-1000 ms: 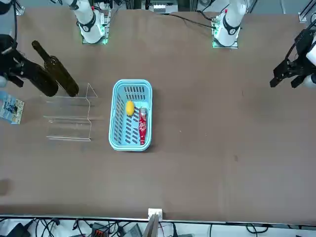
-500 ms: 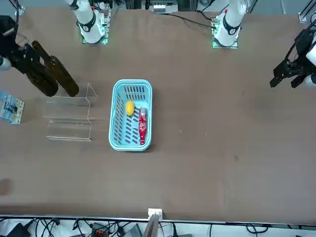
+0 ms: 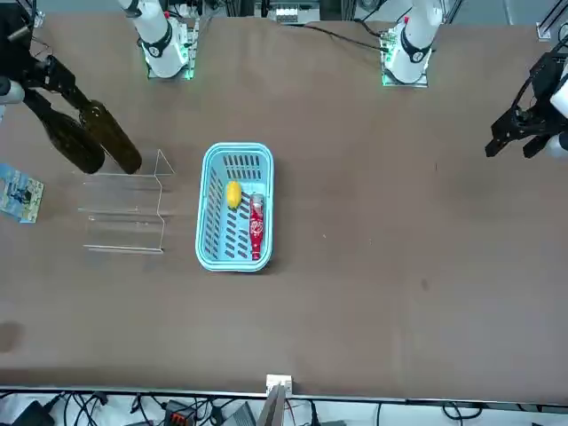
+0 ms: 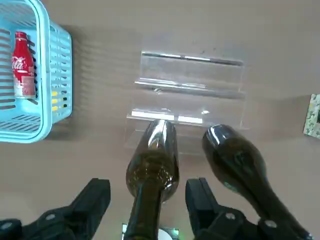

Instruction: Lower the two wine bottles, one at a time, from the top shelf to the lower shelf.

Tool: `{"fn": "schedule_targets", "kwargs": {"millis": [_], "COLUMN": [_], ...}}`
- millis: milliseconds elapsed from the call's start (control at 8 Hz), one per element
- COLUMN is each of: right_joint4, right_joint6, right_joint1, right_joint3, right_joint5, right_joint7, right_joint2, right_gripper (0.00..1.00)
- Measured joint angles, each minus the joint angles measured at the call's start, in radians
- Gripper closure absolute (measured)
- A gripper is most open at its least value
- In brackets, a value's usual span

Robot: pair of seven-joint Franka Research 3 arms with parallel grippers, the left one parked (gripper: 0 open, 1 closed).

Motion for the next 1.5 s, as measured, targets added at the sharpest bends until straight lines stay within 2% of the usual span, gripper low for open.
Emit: {"fn": "schedule_targets", "kwargs": {"millis": [250,625,1500], "right_joint4": [-0.041,-0.061,-0.066], "right_joint6": [-0.004,-0.020,-0.064], "right_joint1": [0.000,0.000,-0.002], "right_joint3": [0.004,0.041,0.040], "right_joint5": [-0.001,-0.021,-0.035], "right_joint7": [0.027,0.059,0.059], "right_joint2": [-0.021,-0.040,-0.067], "right_gripper": [0.11,0.13,0.19]}}
